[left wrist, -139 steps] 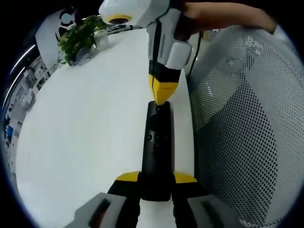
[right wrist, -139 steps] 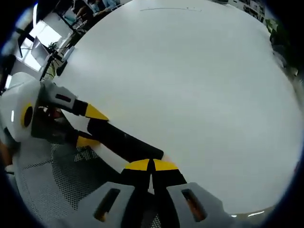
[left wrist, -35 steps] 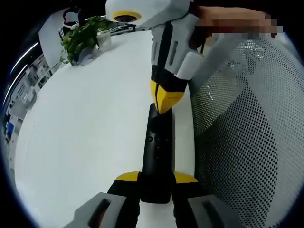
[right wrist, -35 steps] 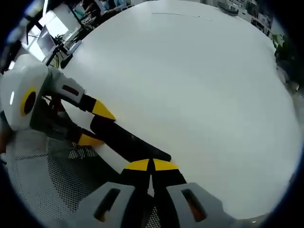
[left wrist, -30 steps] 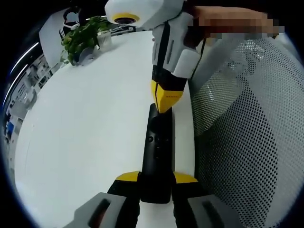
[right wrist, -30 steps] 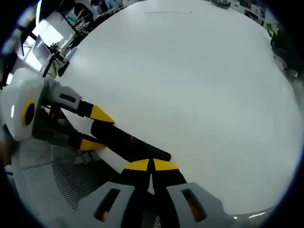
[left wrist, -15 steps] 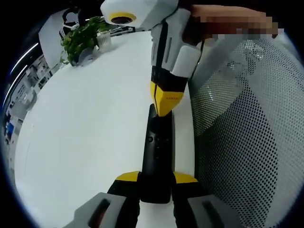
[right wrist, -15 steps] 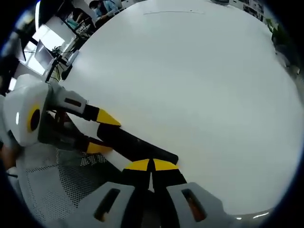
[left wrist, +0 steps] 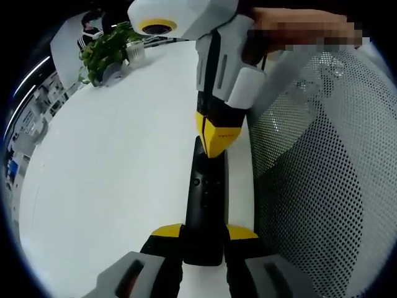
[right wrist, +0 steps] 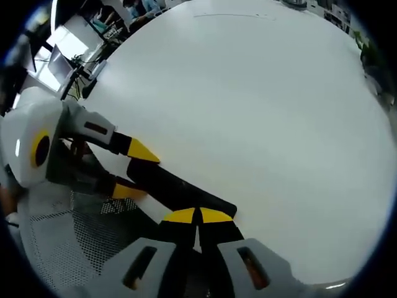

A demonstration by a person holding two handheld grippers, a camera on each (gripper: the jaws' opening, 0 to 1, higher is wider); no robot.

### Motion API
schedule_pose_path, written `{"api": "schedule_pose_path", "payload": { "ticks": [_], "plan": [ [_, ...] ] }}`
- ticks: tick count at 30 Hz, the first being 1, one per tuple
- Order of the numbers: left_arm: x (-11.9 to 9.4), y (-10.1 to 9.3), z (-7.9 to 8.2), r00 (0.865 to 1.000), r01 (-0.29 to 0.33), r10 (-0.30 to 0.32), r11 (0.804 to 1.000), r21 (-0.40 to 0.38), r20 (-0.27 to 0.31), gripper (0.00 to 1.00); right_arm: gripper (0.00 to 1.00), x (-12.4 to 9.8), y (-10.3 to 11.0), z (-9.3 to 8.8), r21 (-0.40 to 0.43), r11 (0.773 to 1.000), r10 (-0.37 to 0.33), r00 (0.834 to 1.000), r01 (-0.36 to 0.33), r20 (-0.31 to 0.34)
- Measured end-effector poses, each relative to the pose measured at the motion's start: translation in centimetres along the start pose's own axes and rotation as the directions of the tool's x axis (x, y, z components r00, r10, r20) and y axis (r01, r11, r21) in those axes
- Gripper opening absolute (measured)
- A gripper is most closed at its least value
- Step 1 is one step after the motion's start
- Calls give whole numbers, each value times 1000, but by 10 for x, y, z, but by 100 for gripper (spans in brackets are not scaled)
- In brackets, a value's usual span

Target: Press the specified remote control buttons in sequence, fully releasing each button before pressing the next.

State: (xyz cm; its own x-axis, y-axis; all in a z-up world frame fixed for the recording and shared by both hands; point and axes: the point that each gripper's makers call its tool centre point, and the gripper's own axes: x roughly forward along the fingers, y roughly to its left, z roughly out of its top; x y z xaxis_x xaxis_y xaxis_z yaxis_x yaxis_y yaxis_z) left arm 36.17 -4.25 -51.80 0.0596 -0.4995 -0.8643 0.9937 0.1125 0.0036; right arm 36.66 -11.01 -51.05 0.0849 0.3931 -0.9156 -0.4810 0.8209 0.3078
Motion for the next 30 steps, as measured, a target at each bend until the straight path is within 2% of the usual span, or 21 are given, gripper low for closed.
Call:
{"api": "schedule_pose_path", "payload": {
  "ticks": [5,7,15,21,24,25,30],
  "plan": [
    [0,0,0,1000,1,-1,1000,1,2,25,0,1,0,-1,9,1000,2,1000,-2,5],
    [0,0,0,1000,1,-1,1000,1,2,25,0,1,1,-1,-14,1000,-7,1000,7,10],
    [1,0,0,1000,0,0,1000,1,3,25,0,1,0,0,-23,999,-24,1000,24,-12],
    [1,0,1,1000,-2,2,1000,-1,6,25,0,3,-2,1,101,995,15,999,-11,-36],
    [1,0,1,1000,-2,2,1000,-2,10,25,0,3,-3,1,192,980,43,999,-41,-4],
    [1,0,1,1000,-2,2,1000,-2,10,25,0,3,-4,1,204,977,55,998,-56,14],
    [1,0,1,1000,-4,4,1000,-1,10,25,0,3,-4,1,194,979,63,998,-61,-6]
  ]
}}
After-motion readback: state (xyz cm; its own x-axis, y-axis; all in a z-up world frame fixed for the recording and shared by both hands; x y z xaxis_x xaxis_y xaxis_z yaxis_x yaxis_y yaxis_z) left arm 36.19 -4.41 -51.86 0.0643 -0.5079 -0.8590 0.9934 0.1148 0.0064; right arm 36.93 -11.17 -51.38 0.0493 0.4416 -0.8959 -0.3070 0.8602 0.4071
